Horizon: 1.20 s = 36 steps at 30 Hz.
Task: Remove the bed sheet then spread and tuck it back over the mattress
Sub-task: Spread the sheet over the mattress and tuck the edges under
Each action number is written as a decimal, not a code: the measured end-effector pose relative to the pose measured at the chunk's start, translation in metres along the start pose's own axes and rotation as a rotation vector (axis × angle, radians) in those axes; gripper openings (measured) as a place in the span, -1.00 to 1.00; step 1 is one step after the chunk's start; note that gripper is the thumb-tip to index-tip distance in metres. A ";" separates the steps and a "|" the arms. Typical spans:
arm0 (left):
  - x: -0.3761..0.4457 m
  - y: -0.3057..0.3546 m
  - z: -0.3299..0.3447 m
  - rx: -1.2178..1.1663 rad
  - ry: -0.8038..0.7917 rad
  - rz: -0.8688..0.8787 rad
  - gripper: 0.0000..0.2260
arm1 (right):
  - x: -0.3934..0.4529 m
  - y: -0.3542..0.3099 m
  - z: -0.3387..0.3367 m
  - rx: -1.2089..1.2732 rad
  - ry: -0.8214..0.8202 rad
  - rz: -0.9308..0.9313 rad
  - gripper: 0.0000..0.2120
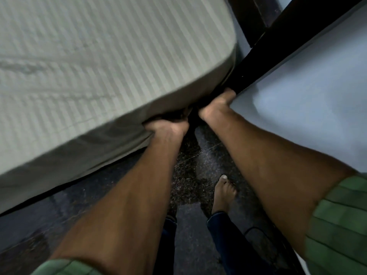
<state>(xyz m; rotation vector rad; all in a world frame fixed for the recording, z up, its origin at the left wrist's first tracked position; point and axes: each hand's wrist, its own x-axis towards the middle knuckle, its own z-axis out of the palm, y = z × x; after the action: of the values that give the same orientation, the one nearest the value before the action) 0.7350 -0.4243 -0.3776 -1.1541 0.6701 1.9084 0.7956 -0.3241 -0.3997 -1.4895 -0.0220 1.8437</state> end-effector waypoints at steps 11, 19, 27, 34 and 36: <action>-0.060 0.033 -0.078 0.322 0.135 -0.019 -0.41 | -0.069 0.035 -0.074 -0.284 -0.077 0.305 -0.43; -0.064 0.117 -0.102 0.024 0.127 0.176 -0.29 | -0.105 0.106 -0.026 -0.211 -0.143 0.368 -0.47; -0.044 0.176 -0.101 -0.038 0.220 0.272 -0.24 | -0.104 0.172 0.013 -0.142 0.071 0.266 -0.40; -0.042 0.183 -0.067 -0.211 0.169 0.203 -0.34 | -0.076 0.175 0.020 -0.103 -0.030 0.303 -0.18; -0.039 0.181 -0.084 -0.184 0.108 0.234 -0.33 | -0.074 0.170 0.017 -0.123 -0.074 0.294 -0.19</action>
<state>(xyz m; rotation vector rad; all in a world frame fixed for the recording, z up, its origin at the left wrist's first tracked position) 0.6343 -0.6012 -0.3736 -1.3514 0.7269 2.1515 0.6934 -0.4790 -0.4093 -1.5749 0.0512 2.1654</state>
